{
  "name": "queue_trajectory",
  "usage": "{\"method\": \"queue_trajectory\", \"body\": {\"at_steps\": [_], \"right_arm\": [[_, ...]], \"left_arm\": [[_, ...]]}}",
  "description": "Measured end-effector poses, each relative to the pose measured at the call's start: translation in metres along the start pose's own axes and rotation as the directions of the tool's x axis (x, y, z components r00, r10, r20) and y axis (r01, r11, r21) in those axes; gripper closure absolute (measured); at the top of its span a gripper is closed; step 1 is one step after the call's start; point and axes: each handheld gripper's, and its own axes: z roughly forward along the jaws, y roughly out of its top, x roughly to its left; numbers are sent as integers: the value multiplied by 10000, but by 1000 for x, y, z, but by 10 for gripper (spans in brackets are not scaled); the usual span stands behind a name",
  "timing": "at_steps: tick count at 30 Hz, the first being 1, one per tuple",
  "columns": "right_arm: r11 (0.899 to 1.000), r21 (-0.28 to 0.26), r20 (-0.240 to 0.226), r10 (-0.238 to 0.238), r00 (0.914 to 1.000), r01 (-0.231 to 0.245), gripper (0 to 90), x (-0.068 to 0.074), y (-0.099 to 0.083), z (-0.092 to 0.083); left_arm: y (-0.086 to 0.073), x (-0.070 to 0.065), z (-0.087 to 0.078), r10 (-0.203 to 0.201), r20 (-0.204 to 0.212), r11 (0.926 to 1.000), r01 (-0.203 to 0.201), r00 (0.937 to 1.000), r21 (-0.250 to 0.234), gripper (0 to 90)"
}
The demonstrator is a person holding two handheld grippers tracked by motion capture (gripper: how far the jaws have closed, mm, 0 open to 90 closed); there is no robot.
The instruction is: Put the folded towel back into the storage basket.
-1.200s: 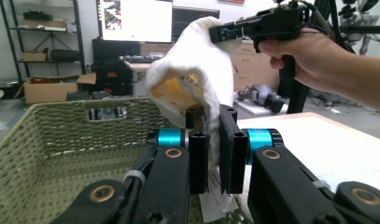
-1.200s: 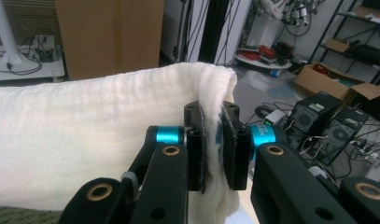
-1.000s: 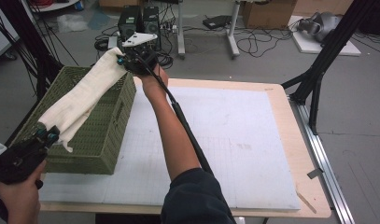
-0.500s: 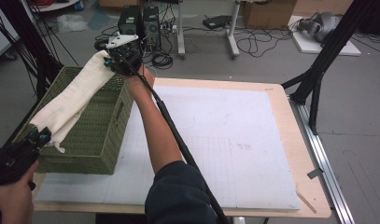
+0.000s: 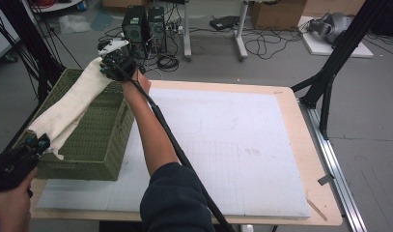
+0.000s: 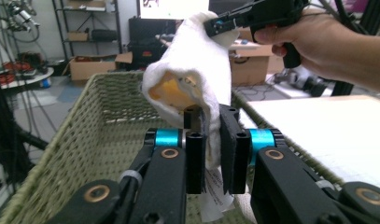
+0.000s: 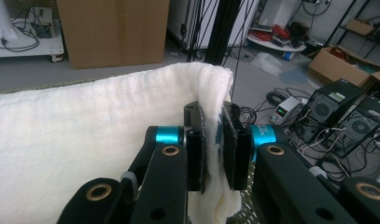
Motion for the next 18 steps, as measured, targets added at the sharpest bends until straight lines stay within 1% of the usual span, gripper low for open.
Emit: {"method": "queue_trajectory", "body": {"at_steps": [2,3,4,5,6,7,8,9,10,11,14,18], "right_arm": [[9999,137,-44,-16,10000,17,810,2,-1,7],[9998,161,-70,-108,9999,109,810,3,-2,10],[9997,252,-60,-41,10000,43,804,5,-4,13],[9995,322,-62,-51,10000,53,775,6,-5,16],[9988,482,17,-1,10000,0,694,6,-7,20],[9979,624,66,153,9999,-157,614,7,-9,23],[9971,691,65,325,9995,-328,542,6,-12,26],[9963,712,165,468,9988,-479,456,6,-14,28],[9946,746,354,702,9969,-727,426,6,-16,28],[9944,741,431,728,9964,-759,411,6,-18,28],[9947,731,280,707,9971,-725,410,5,-22,24],[9954,583,13,761,9971,-761,394,3,-24,13]], "left_arm": [[0,1,0,167,-166,9997,-164,9997,174,775],[0,2,0,163,-197,9995,-158,9997,267,752],[0,2,1,81,-281,9995,-72,9996,315,709],[1,3,1,-33,-425,9993,49,9991,376,617],[2,3,1,-110,-590,9991,135,9982,409,529],[3,3,0,-99,-686,9992,126,9976,389,474],[4,4,0,-70,-729,9995,94,9973,314,455],[5,4,-1,-91,-785,9996,112,9969,265,440],[5,4,-2,-154,-797,9996,171,9967,208,425],[6,4,-2,-179,-811,9997,194,9965,177,415],[6,4,-2,-442,-704,9990,445,9965,20,402],[4,5,0,-868,-677,9962,868,9939,-34,310]]}}
